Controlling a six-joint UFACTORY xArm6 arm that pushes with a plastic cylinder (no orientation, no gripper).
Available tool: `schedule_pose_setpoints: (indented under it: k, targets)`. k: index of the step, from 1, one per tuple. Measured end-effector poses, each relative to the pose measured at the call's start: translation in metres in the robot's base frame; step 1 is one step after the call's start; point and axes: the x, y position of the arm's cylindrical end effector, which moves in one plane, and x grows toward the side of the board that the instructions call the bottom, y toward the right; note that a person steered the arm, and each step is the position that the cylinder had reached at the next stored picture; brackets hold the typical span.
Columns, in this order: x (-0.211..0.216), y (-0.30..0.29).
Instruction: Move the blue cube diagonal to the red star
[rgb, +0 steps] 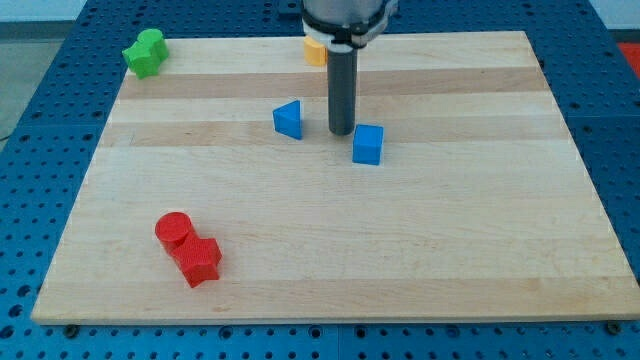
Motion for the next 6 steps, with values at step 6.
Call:
schedule_pose_setpoints:
  k: [6]
  targets:
    - [0.064,0.033]
